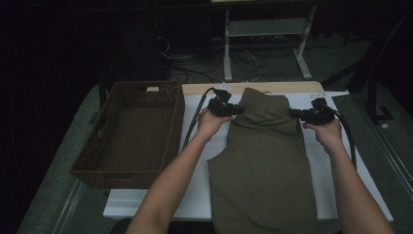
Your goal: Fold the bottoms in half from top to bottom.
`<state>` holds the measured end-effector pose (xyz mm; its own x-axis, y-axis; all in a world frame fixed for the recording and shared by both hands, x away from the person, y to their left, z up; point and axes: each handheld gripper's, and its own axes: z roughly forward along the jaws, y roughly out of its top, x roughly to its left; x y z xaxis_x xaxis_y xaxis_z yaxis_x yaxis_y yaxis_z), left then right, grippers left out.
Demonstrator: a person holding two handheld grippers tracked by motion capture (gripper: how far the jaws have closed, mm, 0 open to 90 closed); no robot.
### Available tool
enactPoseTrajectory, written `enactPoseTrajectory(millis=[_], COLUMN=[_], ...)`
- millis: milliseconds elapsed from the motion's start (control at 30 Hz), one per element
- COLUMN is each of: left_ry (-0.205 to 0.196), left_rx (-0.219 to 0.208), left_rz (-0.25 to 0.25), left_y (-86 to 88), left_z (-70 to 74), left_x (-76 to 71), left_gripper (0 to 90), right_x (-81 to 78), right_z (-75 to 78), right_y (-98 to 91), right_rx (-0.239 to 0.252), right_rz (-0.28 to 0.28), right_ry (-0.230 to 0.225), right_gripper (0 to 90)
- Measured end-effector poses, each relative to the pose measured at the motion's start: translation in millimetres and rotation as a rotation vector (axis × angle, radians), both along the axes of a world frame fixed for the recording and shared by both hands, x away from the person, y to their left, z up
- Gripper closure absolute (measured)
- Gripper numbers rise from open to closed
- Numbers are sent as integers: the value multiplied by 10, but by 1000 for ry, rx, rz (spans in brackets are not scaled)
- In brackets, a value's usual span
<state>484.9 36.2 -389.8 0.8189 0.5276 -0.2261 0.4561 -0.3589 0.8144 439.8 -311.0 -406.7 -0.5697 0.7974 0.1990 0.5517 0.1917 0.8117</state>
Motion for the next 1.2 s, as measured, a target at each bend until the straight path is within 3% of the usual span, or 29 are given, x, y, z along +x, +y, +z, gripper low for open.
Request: enactPoseTrajectory(millis=[433,800,1200], left_ry=[0,8,21], left_rx=[-23,-39,18], left_rz=[-36,-61,-102], left_y=[101,155,139], left_z=[38,-48,-179], left_x=[-239,-453,-630], left_gripper=[839,836,832], right_x=[-191,-350,-631], right_z=[55,48,-30], right_y=[42,85,121], right_rx=[-6,-19,-65], right_rz=[37,39,53], right_ry=[-1,12,26], right_gripper=[870,870,869])
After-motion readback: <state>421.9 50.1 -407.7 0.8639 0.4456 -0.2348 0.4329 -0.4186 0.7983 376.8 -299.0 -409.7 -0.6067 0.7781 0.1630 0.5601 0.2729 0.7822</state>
